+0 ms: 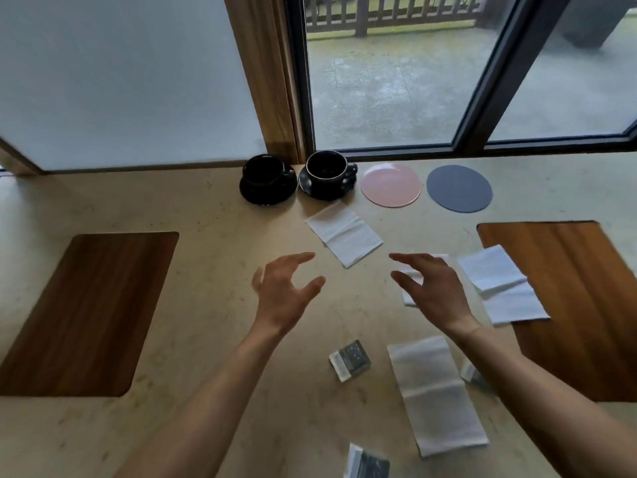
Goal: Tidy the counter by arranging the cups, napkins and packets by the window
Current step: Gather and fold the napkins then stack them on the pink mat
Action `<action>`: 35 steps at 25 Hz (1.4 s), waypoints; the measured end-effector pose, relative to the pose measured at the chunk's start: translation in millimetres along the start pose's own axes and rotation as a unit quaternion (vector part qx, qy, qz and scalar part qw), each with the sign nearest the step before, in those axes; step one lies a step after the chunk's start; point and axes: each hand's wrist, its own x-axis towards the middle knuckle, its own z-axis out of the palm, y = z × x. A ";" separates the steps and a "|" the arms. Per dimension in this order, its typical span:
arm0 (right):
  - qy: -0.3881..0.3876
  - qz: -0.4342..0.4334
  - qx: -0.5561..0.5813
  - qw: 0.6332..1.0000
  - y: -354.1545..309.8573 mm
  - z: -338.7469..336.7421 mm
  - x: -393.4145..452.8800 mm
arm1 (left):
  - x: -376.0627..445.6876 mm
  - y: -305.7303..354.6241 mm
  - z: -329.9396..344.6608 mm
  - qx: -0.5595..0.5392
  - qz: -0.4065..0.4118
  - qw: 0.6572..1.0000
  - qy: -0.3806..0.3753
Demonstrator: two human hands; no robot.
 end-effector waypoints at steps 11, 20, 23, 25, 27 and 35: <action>0.031 0.004 -0.003 1.000 -12.5 -9.0 -137.3 | -112.7 -9.9 -11.4 -0.051 0.017 0.997 -0.049; 0.049 0.042 -0.030 0.997 -22.0 12.9 -207.9 | -151.0 -13.3 -11.1 -0.044 0.064 0.993 -0.086; 0.055 0.046 -0.029 0.997 -15.1 6.1 -214.2 | -158.3 -0.5 -0.5 -0.042 0.076 0.992 -0.092; 0.059 0.049 -0.028 0.997 -5.7 -1.8 -215.4 | -161.1 9.0 10.4 -0.044 0.082 0.992 -0.087; 0.059 0.054 -0.027 0.996 5.4 -9.7 -216.1 | -163.2 18.8 21.6 -0.044 0.078 0.992 -0.093; 0.007 0.070 -0.079 0.994 56.2 -23.9 -210.2 | -167.8 47.3 80.7 -0.012 0.067 0.989 -0.133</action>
